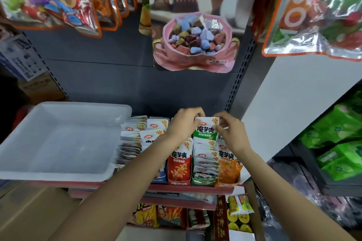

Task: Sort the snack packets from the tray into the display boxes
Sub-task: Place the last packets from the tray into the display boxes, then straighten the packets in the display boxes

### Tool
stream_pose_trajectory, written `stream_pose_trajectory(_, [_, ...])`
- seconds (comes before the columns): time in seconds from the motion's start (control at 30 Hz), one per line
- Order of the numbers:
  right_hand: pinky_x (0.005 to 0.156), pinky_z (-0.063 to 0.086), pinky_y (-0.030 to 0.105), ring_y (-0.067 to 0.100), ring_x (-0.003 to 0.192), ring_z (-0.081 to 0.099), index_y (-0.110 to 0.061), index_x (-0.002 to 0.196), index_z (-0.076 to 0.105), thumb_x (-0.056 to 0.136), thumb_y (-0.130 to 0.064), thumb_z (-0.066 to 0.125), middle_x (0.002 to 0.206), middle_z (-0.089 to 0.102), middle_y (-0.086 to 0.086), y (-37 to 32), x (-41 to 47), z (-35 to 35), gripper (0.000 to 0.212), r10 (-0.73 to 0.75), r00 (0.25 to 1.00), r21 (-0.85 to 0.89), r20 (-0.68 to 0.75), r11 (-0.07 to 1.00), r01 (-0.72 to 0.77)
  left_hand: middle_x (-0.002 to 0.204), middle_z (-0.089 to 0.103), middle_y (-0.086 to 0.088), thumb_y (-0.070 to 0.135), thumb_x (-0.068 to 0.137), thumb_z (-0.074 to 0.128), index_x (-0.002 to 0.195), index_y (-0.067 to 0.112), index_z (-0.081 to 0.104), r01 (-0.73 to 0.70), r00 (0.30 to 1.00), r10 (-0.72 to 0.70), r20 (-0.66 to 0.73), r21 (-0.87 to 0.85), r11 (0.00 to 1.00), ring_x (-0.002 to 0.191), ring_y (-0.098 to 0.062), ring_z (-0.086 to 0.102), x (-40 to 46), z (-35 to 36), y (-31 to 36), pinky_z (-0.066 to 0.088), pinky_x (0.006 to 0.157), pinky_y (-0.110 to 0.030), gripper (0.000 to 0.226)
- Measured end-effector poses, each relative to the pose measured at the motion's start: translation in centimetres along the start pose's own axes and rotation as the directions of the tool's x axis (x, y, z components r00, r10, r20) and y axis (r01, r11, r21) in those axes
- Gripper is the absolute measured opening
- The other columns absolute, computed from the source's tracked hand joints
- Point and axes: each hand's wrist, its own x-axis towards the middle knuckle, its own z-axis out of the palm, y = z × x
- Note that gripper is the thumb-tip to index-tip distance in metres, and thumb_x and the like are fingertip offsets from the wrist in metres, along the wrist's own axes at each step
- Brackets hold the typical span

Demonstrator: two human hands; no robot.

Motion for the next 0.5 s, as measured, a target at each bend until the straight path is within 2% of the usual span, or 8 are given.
stream_pose_trajectory(0.07, [0.064, 0.043, 0.016, 0.011, 0.076, 0.059, -0.015, 0.098, 0.062, 0.085, -0.005, 0.064, 0.084, 0.063, -0.005, 0.0, 0.1, 0.2, 0.016, -0.024, 0.999, -0.086, 0.033, 0.996, 0.027, 0.085, 0.067, 0.001, 0.016, 0.088, 0.062, 0.089, 0.022, 0.063, 0.011, 0.999, -0.012, 0.04, 0.023, 1.0, 0.08, -0.015, 0.063, -0.1, -0.1, -0.1, 0.054, 0.075, -0.041, 0.006])
stream_pose_trajectory(0.17, [0.071, 0.048, 0.027, 0.015, 0.081, 0.061, -0.016, 0.1, 0.062, 0.087, -0.009, 0.063, 0.091, 0.067, 0.0, 0.3, -0.3, 0.8, 0.015, -0.018, 0.997, -0.218, 0.081, 0.975, 0.035, 0.086, 0.067, -0.002, 0.015, 0.089, 0.061, 0.092, 0.019, 0.063, 0.007, 0.995, -0.013, 0.098, 0.064, 0.998, 0.077, -0.019, 0.064, -0.5, 0.2, -0.4, 0.054, 0.073, -0.043, 0.006])
stream_pose_trajectory(0.3, [0.073, 0.046, 0.031, 0.024, 0.09, 0.061, -0.016, 0.106, 0.059, 0.089, -0.009, 0.059, 0.099, 0.065, 0.005, 0.3, -0.7, 1.5, 0.019, 0.017, 0.996, -0.314, 0.082, 0.949, 0.01, 0.086, 0.065, -0.001, 0.015, 0.092, 0.057, 0.095, 0.018, 0.06, 0.004, 0.997, -0.01, 0.076, 0.079, 0.997, 0.076, -0.02, 0.06, -1.1, 0.7, -0.5, 0.052, 0.072, -0.041, 0.005])
stream_pose_trajectory(0.43, [0.091, 0.042, 0.032, 0.024, 0.111, 0.048, -0.015, 0.123, 0.056, 0.087, -0.01, 0.06, 0.121, 0.051, 0.008, -0.6, -1.5, 1.8, 0.037, -0.033, 0.999, -0.331, 0.006, 0.943, 0.033, 0.108, 0.059, -0.001, 0.018, 0.092, 0.057, 0.11, 0.019, 0.057, -0.008, 0.999, 0.006, 0.035, 0.058, 0.998, 0.095, -0.016, 0.057, -2.1, 0.5, -1.0, 0.051, 0.082, -0.038, 0.018])
stream_pose_trajectory(0.5, [0.092, 0.043, 0.035, 0.027, 0.109, 0.047, -0.012, 0.117, 0.06, 0.083, -0.008, 0.064, 0.12, 0.053, 0.01, -1.6, -1.9, 2.1, 0.034, -0.134, 0.99, -0.411, -0.032, 0.905, 0.109, 0.114, 0.057, 0.0, 0.015, 0.092, 0.055, 0.116, 0.019, 0.056, 0.009, 1.0, -0.008, -0.027, 0.043, 0.999, 0.104, -0.015, 0.056, -3.2, -0.2, -1.8, 0.049, 0.088, -0.037, 0.024])
